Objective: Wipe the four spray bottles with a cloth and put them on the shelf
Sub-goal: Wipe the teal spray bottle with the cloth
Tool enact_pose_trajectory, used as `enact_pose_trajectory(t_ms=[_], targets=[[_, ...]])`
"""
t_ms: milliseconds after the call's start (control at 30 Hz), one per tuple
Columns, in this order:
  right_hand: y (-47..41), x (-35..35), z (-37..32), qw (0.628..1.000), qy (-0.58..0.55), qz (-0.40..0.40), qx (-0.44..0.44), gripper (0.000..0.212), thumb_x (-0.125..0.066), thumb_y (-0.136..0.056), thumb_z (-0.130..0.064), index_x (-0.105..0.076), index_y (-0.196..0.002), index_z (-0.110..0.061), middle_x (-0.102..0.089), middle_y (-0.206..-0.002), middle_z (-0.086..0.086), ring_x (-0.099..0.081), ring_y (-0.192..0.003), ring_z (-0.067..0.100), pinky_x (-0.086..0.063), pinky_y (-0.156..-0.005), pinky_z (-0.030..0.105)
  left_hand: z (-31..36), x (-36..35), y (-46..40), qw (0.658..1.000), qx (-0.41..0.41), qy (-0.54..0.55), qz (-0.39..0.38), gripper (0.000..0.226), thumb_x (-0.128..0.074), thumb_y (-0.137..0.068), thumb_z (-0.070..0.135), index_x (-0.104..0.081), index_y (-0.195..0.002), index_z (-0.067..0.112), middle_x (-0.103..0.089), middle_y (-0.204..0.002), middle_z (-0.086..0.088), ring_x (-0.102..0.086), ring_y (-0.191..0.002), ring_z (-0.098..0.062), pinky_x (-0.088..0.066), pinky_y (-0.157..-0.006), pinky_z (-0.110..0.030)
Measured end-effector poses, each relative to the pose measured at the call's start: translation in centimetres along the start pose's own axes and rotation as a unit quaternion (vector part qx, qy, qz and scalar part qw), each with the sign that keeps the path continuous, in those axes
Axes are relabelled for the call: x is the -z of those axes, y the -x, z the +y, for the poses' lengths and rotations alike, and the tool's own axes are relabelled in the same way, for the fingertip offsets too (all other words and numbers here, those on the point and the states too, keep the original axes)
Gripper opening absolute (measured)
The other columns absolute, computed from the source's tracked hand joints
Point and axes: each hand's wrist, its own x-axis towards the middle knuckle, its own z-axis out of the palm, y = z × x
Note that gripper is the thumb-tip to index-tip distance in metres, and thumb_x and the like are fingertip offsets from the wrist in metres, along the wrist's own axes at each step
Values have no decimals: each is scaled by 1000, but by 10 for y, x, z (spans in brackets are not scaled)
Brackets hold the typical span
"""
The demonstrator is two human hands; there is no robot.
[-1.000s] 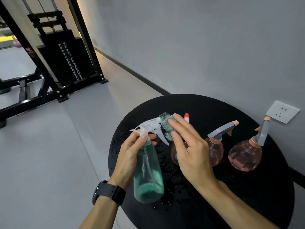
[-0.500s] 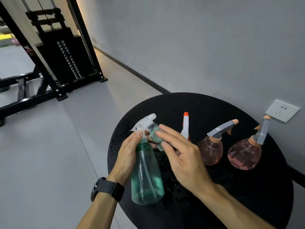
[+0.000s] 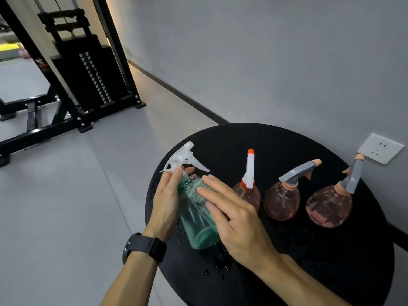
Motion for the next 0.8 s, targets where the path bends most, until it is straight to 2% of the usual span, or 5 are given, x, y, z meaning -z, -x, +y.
enact_pose_trajectory(t_ms=[133, 267, 433, 633, 800], targets=[[1, -16, 10, 998, 53, -31, 9, 36, -50, -96, -6, -59, -131, -7, -46, -147, 3, -29, -143, 6, -29, -115, 24, -2, -7, 0, 1000, -4, 26, 7, 30, -50, -102, 30, -59, -117, 5, -72, -121, 0, -68, -114, -21, -49, -104, -47], [8, -18, 22, 995, 91, -44, 18, 37, -51, -95, -4, -59, -131, -6, -47, -146, 5, -29, -143, 8, -29, -115, 24, -1, -6, -2, 999, -12, 39, 23, 25, -50, -102, 28, -57, -112, 6, -72, -120, 1, -69, -111, -20, -53, -96, -43], [26, -13, 31, 994, 89, -61, 23, 37, -55, -93, -2, -60, -129, -6, -50, -144, 4, -36, -140, 9, -32, -113, 23, 2, 1, -7, 997, -31, 48, 59, 21, -49, -103, 27, -55, -109, 8, -73, -117, 2, -70, -107, -17, -53, -93, -39], [46, 1, 45, 987, 106, -122, 8, 42, -59, -92, -1, -57, -132, -10, -46, -146, -3, -33, -141, 4, -29, -113, 18, 4, 7, -8, 993, -40, 57, 96, 16, -50, -103, 26, -56, -102, 11, -73, -116, 3, -70, -108, -18, -54, -94, -38], [48, 17, 52, 981, 135, -136, -11, 41, -57, -93, -4, -56, -133, -10, -47, -146, -3, -32, -139, 2, -25, -113, 14, 4, 9, -11, 988, -57, 40, 138, 19, -55, -100, 30, -59, -102, 11, -73, -116, 4, -68, -111, -18, -50, -104, -47]])
